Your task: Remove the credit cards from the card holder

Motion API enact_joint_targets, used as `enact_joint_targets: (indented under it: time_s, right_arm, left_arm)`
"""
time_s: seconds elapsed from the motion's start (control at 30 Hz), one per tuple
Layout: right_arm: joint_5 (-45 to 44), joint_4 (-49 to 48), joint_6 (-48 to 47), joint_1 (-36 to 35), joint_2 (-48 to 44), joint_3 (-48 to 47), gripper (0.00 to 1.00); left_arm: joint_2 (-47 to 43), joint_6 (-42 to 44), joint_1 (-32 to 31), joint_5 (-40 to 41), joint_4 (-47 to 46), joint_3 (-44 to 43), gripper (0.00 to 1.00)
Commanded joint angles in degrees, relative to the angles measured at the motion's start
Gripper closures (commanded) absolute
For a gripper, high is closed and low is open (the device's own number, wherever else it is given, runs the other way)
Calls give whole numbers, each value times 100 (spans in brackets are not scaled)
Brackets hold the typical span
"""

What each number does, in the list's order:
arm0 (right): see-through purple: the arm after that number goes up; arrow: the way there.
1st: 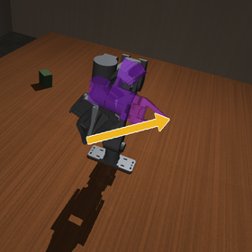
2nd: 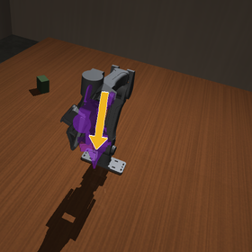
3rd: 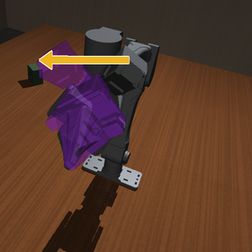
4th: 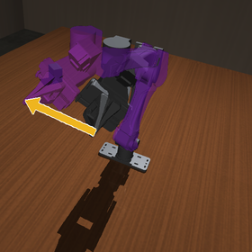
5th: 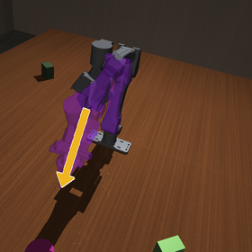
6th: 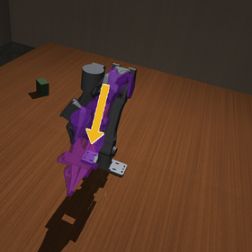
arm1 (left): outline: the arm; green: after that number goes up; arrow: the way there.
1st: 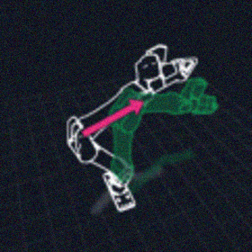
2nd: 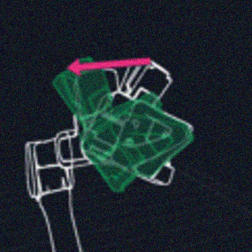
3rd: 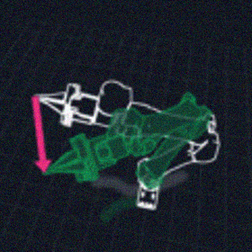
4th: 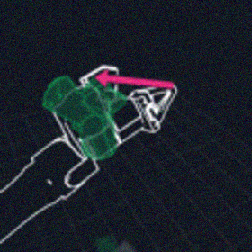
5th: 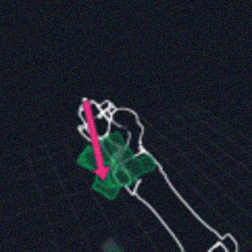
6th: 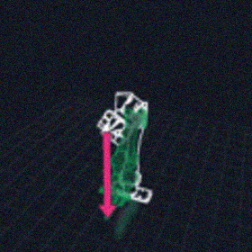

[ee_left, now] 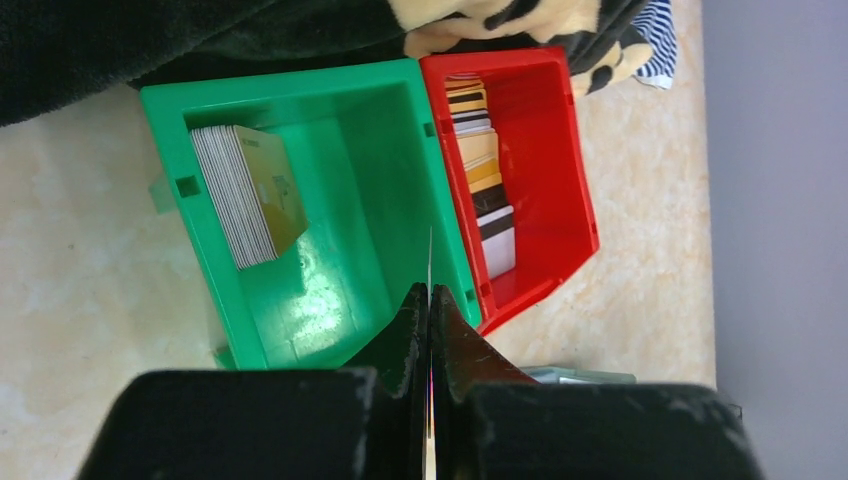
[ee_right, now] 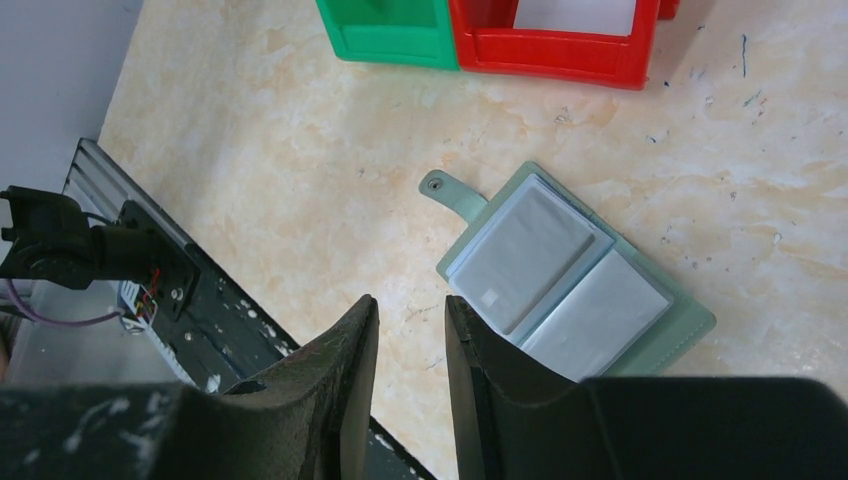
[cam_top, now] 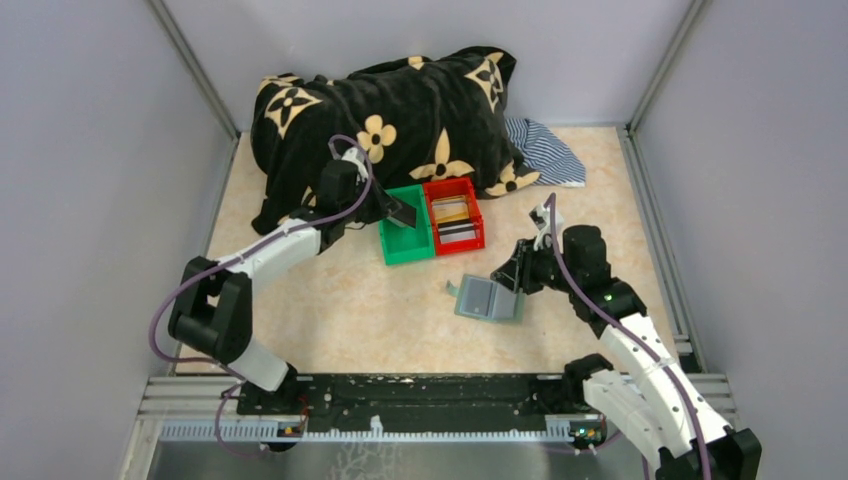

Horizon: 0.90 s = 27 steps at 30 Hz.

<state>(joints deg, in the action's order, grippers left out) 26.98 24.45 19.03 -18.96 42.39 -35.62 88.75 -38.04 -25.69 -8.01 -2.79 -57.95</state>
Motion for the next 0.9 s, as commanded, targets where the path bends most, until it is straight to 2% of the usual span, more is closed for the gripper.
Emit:
enact_joint_targets:
  time_s: [0.0, 0.43, 0.87]
  right_arm:
    - [-64, -239, -101, 15, -147, -25, 68]
    - [-80, -219, -119, 21, -166, -7, 69]
    - [-83, -262, -118, 17, -90, -7, 69]
  left_arm:
    - [315, 116, -26, 209, -26, -342, 100]
    - [1222, 424, -31, 797, 570, -1325, 100]
    - [1575, 521, -15, 1166, 668, -1416, 100]
